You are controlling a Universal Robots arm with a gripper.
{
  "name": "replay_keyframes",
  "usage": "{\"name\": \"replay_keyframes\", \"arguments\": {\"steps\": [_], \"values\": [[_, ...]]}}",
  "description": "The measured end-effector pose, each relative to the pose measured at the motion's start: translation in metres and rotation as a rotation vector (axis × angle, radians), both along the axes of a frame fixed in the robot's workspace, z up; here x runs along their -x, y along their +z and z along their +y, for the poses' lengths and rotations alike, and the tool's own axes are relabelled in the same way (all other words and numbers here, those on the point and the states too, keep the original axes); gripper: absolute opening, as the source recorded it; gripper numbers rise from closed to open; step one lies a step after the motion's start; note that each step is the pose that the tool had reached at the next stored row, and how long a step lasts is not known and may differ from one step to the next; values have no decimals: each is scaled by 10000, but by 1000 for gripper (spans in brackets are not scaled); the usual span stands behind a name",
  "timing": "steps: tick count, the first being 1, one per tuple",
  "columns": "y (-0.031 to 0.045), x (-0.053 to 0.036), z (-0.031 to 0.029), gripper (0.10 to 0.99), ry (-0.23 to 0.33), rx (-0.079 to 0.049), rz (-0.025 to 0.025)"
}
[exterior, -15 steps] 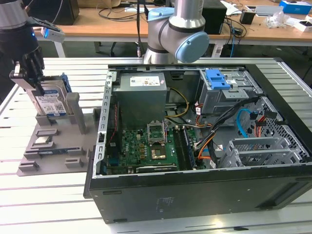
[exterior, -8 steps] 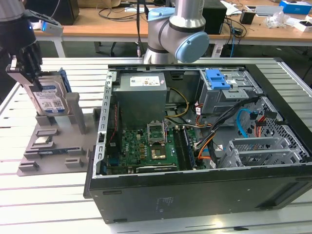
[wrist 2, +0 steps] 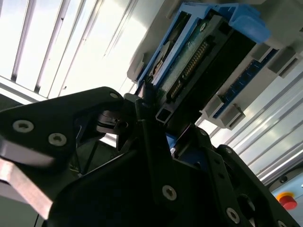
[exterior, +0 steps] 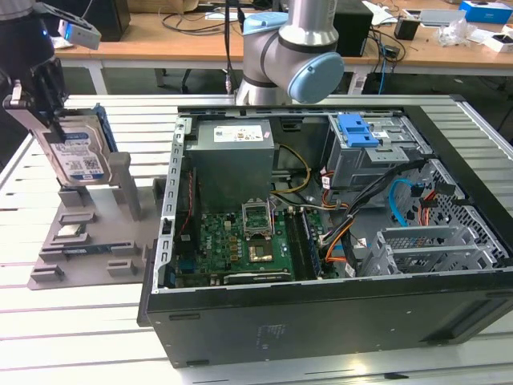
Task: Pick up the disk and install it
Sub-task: 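Pick up the disk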
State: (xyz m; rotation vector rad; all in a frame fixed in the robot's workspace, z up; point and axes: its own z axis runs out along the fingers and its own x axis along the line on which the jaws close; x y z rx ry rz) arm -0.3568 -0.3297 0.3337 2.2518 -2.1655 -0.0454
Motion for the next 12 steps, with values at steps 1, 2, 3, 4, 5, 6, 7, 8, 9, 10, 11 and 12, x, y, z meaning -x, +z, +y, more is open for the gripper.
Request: {"name": "replay_keyframes", "arguments": {"steps": [1, 2, 3, 4, 5, 6, 7, 8, 9, 10, 11, 12], "values": [[18, 0, 0, 369, 0, 0, 0], [53, 0, 0, 369, 0, 0, 0], [96, 0, 0, 369, 0, 0, 0], [134, 0, 0, 369, 0, 0, 0], [173, 0, 0, 369, 1, 0, 0], [210, 0, 0, 369, 1, 0, 0], [231, 0, 0, 369, 0, 0, 0], [251, 0, 0, 369, 0, 0, 0], [283, 0, 0, 369, 0, 0, 1], [304, 0, 0, 369, 0, 0, 1], [325, 0, 0, 369, 0, 0, 0], [346, 0, 0, 369, 0, 0, 0]]}}
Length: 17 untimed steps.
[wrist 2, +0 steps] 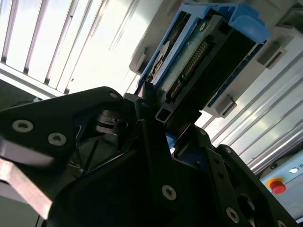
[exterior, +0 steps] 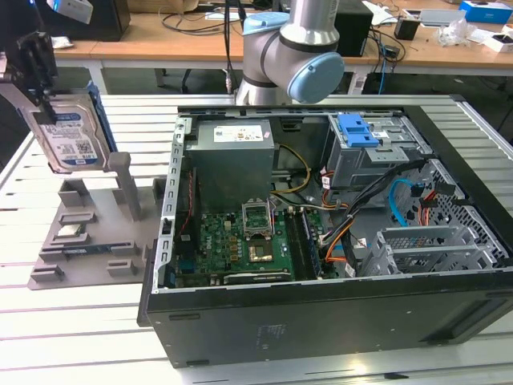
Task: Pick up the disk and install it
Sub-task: 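Pick up the disk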
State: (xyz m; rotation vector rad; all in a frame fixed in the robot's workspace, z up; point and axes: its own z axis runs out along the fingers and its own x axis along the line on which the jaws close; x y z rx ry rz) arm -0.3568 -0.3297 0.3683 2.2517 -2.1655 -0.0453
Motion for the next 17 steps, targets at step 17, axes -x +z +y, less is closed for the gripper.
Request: {"name": "replay_keyframes", "arguments": {"steps": [17], "values": [[822, 0, 0, 369, 0, 0, 0]]}}
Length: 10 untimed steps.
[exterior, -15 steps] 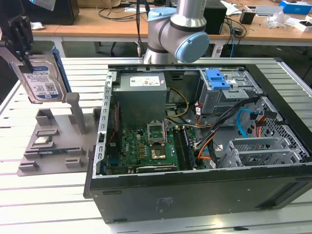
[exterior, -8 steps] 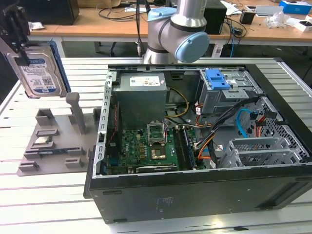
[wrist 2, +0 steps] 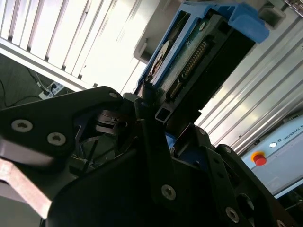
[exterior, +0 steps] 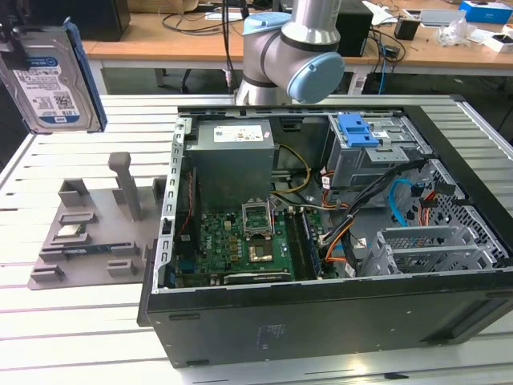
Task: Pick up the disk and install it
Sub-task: 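Pick up the disk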
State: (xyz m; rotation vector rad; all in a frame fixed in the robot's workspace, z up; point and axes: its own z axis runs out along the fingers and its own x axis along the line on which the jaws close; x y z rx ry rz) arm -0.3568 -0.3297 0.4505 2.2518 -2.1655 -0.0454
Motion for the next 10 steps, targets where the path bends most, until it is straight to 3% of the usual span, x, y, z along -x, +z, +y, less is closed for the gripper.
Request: {"name": "replay_keyframes", "arguments": {"steps": [10], "values": [[253, 0, 0, 369, 0, 0, 0]]}}
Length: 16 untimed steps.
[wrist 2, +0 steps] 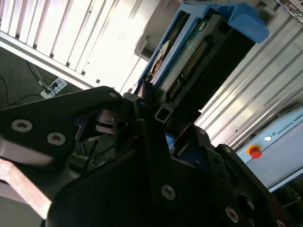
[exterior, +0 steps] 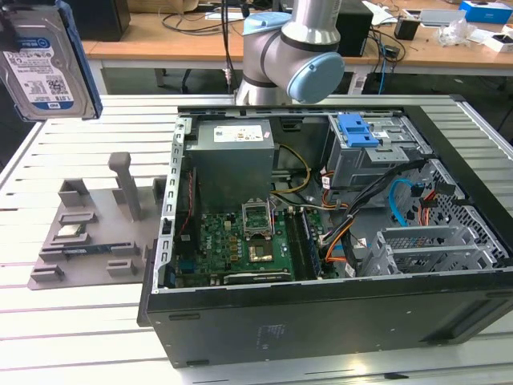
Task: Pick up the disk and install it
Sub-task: 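Pick up the disk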
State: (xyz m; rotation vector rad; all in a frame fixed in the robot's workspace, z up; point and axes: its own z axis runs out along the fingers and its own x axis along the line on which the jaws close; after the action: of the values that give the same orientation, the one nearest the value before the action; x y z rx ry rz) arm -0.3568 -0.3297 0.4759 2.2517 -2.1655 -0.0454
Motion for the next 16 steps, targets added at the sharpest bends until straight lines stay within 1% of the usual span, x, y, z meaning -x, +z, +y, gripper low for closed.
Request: {"name": "replay_keyframes", "arguments": {"steps": [1, 3, 11, 13, 15, 16], "values": [[21, 0, 0, 369, 0, 0, 0], [117, 0, 0, 369, 0, 0, 0], [271, 0, 0, 369, 0, 0, 0], [360, 0, 0, 369, 0, 0, -1], [420, 0, 0, 369, 0, 0, 0], [463, 0, 0, 369, 0, 0, -1]]}}
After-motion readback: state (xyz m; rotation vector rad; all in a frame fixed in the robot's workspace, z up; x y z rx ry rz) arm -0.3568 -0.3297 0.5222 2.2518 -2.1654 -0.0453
